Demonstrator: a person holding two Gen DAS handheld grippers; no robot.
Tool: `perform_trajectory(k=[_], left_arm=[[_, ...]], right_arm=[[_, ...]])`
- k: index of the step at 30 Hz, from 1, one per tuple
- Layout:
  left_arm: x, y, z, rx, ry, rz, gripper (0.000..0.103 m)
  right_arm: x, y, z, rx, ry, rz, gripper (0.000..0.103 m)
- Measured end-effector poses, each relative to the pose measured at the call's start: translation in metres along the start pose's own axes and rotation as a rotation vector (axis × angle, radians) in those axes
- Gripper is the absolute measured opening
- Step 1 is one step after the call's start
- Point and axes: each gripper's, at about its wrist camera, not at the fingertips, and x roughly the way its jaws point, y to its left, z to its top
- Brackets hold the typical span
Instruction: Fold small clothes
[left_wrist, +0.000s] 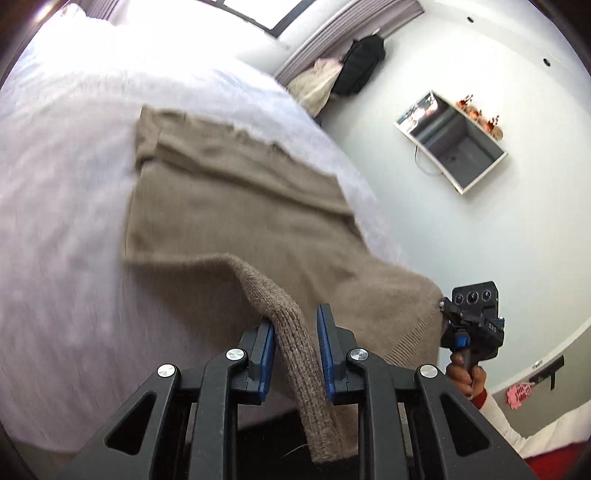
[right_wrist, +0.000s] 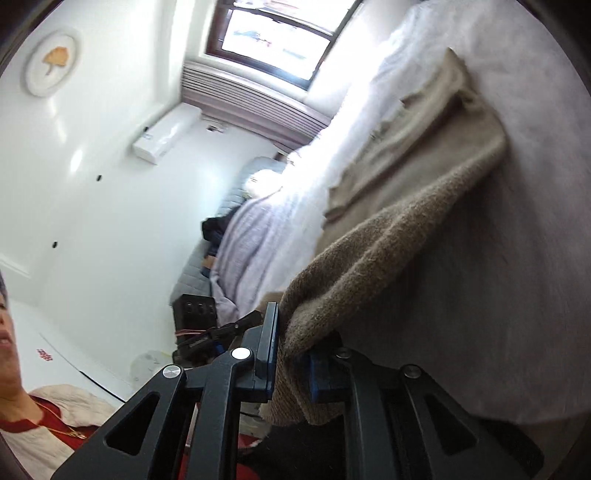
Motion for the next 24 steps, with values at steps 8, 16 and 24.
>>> perform_trajectory(k=[8,16,24], left_arm=[[0.004,0.005,0.073,0.024,-0.082,0.013,0.023],[0.037,0.026,0.162,0.016,-0.16,0.062,0.023],[0.105,0.085,0.237,-0.074,-0.189,0.177,0.023]], right_arm=[[0.021,0.022,0.068,-0.084,-0.018,0.047,0.015],[0.043,0.011,0.157,-0.099,-0.047,-0.009,0.015],[0.075,-0.066,0.244,0.068,-0.1,-0.094,0.015]])
